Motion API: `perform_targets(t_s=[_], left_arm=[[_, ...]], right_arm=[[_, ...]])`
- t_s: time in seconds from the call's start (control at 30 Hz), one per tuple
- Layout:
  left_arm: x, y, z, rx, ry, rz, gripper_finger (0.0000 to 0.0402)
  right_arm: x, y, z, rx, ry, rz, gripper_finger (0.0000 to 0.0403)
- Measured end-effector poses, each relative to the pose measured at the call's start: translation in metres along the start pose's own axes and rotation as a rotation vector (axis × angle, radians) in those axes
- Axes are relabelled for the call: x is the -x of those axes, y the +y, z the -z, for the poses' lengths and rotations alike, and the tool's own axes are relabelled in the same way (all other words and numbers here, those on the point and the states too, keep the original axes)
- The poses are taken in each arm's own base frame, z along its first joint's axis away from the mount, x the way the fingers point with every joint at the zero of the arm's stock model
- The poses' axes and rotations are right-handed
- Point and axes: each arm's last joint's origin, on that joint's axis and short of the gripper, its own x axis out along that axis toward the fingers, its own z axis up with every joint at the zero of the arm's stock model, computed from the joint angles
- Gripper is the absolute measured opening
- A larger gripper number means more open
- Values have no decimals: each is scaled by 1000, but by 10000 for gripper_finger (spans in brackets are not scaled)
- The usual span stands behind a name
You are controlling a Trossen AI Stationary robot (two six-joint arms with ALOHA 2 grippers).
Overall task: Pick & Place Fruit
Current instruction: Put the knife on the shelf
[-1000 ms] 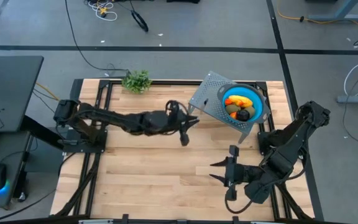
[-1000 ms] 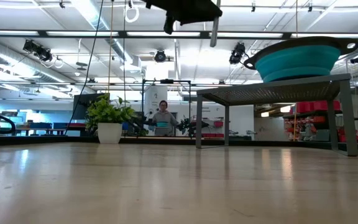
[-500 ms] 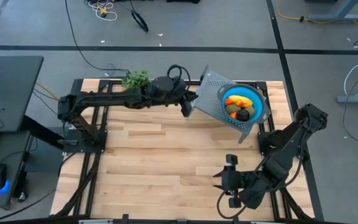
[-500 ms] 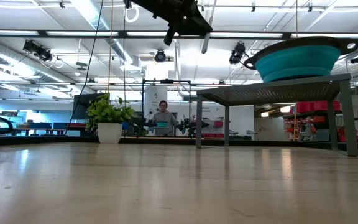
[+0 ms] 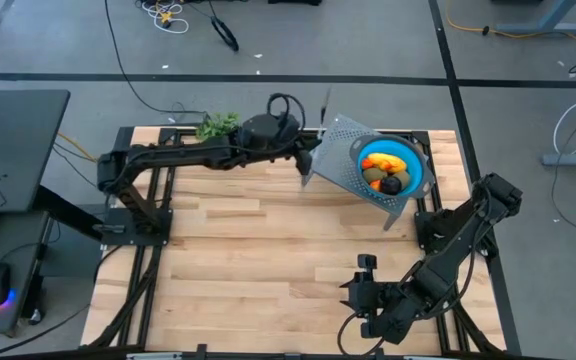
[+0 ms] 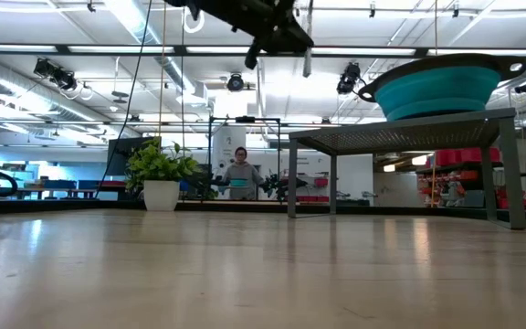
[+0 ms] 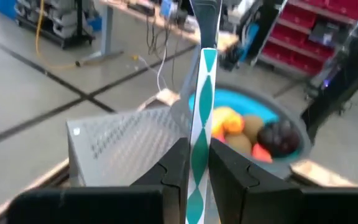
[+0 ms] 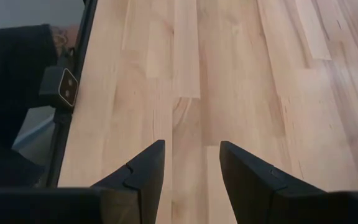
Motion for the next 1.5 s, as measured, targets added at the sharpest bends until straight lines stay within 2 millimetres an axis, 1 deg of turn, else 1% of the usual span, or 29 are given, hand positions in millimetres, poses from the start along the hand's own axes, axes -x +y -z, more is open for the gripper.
perform_targets(t_s=[0.1, 0.13, 0.2, 0.3, 0.37, 0.4, 0.43, 0.47, 0.5, 0.53, 0.57, 0.6, 0.67, 0.73, 0.77, 0.83, 0.9, 0.97, 1.07, 1.13, 1.27, 1.43, 1.5], left_arm=[[-10, 1, 1, -7, 42, -19, 56], [-17, -2, -5, -17, 17, -8, 56], [-21, -2, -8, -37, 88, -38, 56], [-35, -5, -21, -65, 108, -84, 57], [-39, -4, -26, -72, 157, -116, 57], [-46, -6, -29, -74, 149, -130, 57], [-48, -8, -34, -72, 150, -127, 57], [-46, -5, -35, -74, 201, -148, 57], [-51, -4, -31, -79, 228, -168, 57], [-56, -6, -34, -70, 190, -153, 57], [-57, -6, -31, -66, 210, -151, 57], [-59, -3, -22, -73, 269, -171, 57], [-69, -3, -17, -64, 250, -157, 57], [-73, 0, -6, -75, 299, -173, 57], [-77, -1, -7, -69, 272, -160, 57], [-77, 1, 0, -81, 327, -176, 57], [-87, 2, 4, -87, 295, -179, 57], [-86, 4, 11, -99, 347, -195, 57], [-91, 3, 12, -97, 326, -191, 57], [-91, 5, 17, -104, 366, -202, 57], [-93, 6, 21, -103, 346, -209, 57], [-94, 6, 23, -81, 353, -204, 57], [-94, 7, 27, -77, 367, -188, 57]], right_arm=[[0, 0, 0, 0, -1, 0, 165], [0, 0, 0, -1, -2, 0, 165], [0, 0, 1, 9, 5, 3, 165], [-2, 0, 3, 17, 21, -6, 165], [-4, 0, 5, 20, 28, -11, 165], [-5, 0, 7, 25, 34, -7, 165], [-6, -1, 9, 29, 41, -5, 165], [-8, -1, 11, 31, 50, -9, 165], [-10, -1, 14, 32, 61, -16, 165], [-11, -1, 16, 30, 68, -18, 165], [-12, -1, 18, 31, 80, -21, 165], [-13, -1, 19, 29, 85, -27, 165], [-15, 1, 20, 10, 90, -50, 165], [-16, 0, 22, 10, 99, -54, 165], [-16, 2, 20, -3, 83, -68, 165], [-16, 2, 21, -2, 81, -71, 165], [-16, 3, 19, -11, 66, -82, 165], [-16, 3, 19, -6, 65, -83, 165], [-16, 4, 18, -6, 60, -86, 165], [-16, 4, 18, -12, 55, -94, 165], [-16, 5, 17, -17, 58, -108, 165], [-16, 5, 17, -18, 54, -113, 165], [-16, 5, 17, -18, 53, -113, 165]])
